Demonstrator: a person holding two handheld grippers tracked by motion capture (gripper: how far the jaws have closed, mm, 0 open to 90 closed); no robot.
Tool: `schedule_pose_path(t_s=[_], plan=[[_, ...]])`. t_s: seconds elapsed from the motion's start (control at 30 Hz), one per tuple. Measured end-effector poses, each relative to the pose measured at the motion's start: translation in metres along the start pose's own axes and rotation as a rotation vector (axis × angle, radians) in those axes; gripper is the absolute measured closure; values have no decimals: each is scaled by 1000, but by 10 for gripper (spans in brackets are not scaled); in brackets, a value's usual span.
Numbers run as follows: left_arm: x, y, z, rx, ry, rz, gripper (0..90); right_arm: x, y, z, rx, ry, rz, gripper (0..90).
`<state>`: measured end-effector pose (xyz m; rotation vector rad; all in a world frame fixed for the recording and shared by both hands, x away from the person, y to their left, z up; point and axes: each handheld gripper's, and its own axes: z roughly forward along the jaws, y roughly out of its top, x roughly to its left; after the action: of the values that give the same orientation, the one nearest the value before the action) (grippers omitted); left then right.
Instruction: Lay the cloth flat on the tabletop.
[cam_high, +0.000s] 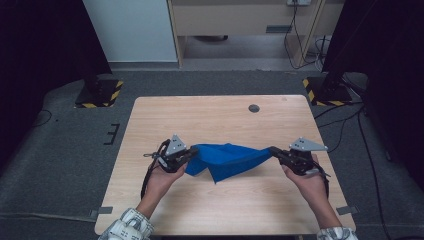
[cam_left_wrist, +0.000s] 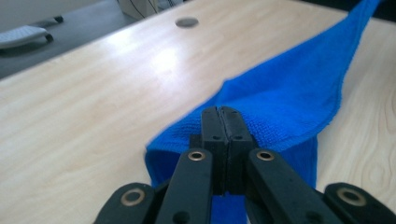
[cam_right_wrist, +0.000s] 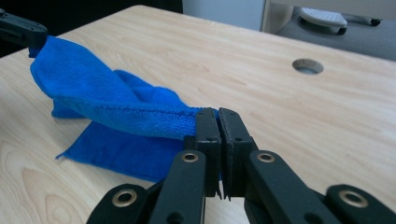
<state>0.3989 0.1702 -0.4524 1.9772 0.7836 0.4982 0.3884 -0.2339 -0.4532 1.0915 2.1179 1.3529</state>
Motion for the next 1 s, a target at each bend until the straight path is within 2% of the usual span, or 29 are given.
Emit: schedule_pose_path(t_s=[0.3,0.47,0.6,0.73,0.87,1.0], plan=[[6,19,1,-14,32,0,893,3,30,-9,-7,-14,-32,876],[12,27,4,-29,45,-22,893,8,42,-17,-13,-19,-55,877],[14,34,4,-43,52,-25,893,9,51,-25,-18,-28,-69,877],[11,42,2,-59,54,-19,893,1,57,-24,-14,-47,-70,877],[7,51,2,-63,57,-7,893,-16,52,-10,-6,-65,-39,877],[7,56,3,-57,65,-5,893,-26,47,3,4,-77,-9,876]])
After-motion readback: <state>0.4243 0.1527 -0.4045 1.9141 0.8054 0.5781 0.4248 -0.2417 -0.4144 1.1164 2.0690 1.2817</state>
